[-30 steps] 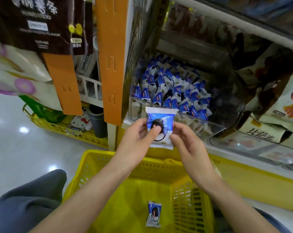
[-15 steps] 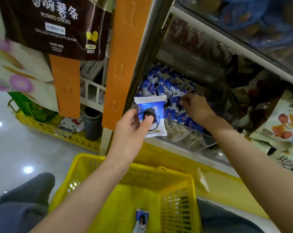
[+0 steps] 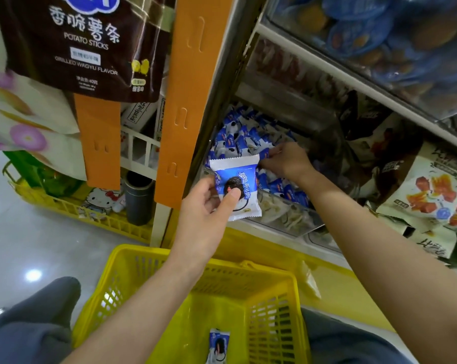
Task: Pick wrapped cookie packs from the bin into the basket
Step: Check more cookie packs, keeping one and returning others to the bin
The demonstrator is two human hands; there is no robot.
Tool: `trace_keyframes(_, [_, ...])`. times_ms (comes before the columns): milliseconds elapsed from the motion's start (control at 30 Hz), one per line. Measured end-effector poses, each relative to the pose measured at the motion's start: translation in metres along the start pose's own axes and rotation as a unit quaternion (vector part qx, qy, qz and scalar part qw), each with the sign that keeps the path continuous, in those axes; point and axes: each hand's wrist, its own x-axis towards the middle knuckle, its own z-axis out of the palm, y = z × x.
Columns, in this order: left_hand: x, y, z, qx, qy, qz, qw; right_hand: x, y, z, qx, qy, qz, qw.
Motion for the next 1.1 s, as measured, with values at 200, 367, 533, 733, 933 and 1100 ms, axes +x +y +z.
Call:
trace_keyframes(200, [-0.005,-0.006,0.005,-0.009,-0.03,-0.034,0.999,-0.044,0.013,-0.029,0.238,0.188,-0.07,0.95])
trace_keyframes(367, [-0.013,-0.015,0.011,-0.011,-0.08,-0.068,0.994,-0.12,0.03,-0.039,0.295,0.144,-0.153,0.932])
trace_keyframes(533, [-0.017,-0.023,0.014,-0.027,-0.091,-0.103,0.99,-0.174,0.043,-0.011,0.257,0.085,-0.143,0.952])
trace_keyframes(733, [-0.023,-0.034,0.019,-0.071,-0.101,-0.186,0.975,-0.18,0.045,0.015,0.357,0.037,-0.05,0.932])
trace_keyframes(933, [-0.025,-0.033,0.014,-0.076,-0.168,-0.22,0.958,-0.187,0.043,0.024,0.434,-0.037,-0.03,0.9])
trace_keyframes(1100, [-0.025,-0.028,0.014,0.001,-0.19,-0.174,0.966,-0.192,0.043,0.021,0.455,-0.105,-0.045,0.883])
